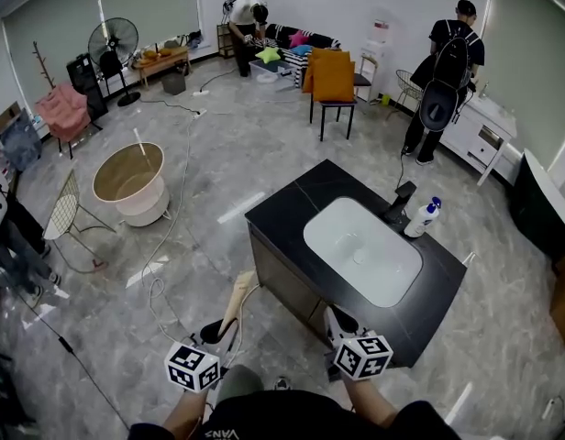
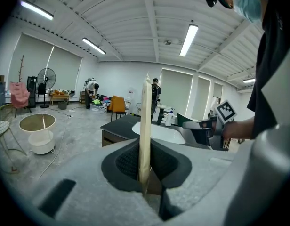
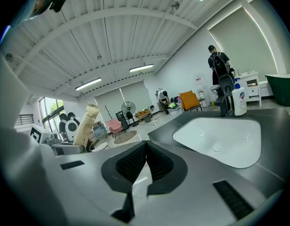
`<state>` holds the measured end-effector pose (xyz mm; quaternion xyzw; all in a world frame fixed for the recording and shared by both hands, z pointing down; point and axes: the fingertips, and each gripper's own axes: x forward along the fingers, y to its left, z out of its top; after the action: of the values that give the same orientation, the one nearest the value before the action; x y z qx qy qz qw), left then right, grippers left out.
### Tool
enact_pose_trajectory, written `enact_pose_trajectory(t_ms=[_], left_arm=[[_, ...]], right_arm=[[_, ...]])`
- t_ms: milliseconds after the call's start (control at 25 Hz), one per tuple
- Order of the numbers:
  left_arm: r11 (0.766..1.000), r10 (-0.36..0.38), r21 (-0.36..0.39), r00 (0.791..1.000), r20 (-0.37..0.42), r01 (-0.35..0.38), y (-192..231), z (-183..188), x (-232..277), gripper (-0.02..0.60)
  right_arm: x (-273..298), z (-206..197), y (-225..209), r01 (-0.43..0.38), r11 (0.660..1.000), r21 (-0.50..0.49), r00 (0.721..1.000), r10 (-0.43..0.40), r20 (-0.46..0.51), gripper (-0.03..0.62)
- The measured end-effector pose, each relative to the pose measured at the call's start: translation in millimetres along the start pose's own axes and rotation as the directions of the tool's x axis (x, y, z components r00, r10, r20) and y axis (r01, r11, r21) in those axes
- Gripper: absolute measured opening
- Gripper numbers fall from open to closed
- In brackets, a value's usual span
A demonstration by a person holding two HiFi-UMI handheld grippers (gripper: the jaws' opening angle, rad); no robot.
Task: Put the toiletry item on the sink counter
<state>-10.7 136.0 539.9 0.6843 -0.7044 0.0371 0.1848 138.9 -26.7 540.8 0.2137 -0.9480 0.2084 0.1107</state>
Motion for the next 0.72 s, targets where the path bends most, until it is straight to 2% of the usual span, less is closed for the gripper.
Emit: enact_pose_trajectory(t_ms=[280,560,720], left_arm=[[1.0,-0.013,-0.019,1.0,-0.005,0.013,33,7,27,0.028],[0.996,-0.093,0.001,0.996,-0.01,0.093,84,36,64,0.028],[0.989,-0.146,0.008,0.988,-0.045,0.147,120,48,79,0.028]], right_arm=[[32,10,-12,0.031,0.999,0.017,1.0,-0.031,0.001,0.0],[76,26,-15,0.112,0.993,0.035,0.993,-0.112,0.021,0.0],[105,39,-9,0.171,0.983,0.059,0.984,-0.174,0.039,0.0]])
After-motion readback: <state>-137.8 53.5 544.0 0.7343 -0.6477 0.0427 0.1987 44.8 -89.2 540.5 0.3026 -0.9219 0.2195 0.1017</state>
